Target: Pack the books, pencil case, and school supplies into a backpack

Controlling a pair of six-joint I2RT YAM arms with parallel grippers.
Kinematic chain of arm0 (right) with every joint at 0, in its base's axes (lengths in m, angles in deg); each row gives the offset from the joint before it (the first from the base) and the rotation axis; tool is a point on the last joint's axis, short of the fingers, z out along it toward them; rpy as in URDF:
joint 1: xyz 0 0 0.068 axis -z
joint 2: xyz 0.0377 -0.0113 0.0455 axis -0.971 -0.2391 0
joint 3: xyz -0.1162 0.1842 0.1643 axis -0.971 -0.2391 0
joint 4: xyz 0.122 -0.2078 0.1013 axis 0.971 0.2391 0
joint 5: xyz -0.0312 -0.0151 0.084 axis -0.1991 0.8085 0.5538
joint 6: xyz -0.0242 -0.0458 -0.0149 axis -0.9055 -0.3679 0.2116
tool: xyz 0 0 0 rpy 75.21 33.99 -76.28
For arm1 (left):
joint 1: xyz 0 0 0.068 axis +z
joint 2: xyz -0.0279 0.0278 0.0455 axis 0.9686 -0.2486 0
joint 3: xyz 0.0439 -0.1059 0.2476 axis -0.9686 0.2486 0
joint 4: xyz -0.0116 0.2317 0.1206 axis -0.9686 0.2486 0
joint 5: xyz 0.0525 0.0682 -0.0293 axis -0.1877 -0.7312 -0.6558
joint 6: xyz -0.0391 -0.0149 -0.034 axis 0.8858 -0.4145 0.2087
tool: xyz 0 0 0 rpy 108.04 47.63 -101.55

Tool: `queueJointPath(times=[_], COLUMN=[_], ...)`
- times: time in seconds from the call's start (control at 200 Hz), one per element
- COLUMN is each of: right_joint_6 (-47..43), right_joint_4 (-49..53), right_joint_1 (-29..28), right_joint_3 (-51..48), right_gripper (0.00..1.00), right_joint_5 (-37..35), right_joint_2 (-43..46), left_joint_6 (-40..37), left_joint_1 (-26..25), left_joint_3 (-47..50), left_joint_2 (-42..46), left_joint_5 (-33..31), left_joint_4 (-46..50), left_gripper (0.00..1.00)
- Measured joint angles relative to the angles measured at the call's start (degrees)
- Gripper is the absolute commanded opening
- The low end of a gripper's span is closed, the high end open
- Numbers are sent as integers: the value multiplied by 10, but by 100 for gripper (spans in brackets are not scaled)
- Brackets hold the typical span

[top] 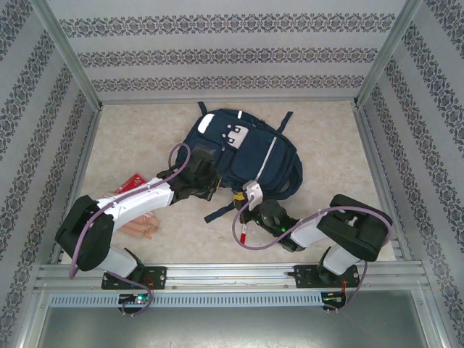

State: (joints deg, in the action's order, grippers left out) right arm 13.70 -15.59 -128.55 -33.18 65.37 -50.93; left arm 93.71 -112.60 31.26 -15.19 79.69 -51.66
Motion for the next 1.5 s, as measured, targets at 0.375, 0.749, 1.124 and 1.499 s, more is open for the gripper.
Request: queueJointPath(times=[0.375, 0.749, 1.124, 1.499], right_joint_6=[-2, 6, 10, -26], right_joint_4=[213, 388, 419, 428], right_joint_1=[50, 151, 174, 145], right_joint_3=[-5, -16, 32, 198], right_gripper=[0, 0, 0, 0], right_joint_5=[24, 65, 106, 186], right_joint_2=[150, 267, 216, 54], left_joint_6=[-58, -162, -375, -447], left_joint_1=[69, 147, 223, 240], left_joint_3=[0, -52, -284, -276], left_joint_2=[-17, -102, -289, -225], left_joint_5=[0, 56, 162, 191], left_joint_4=[0, -3, 80, 191], left_gripper=[0, 0, 49, 72])
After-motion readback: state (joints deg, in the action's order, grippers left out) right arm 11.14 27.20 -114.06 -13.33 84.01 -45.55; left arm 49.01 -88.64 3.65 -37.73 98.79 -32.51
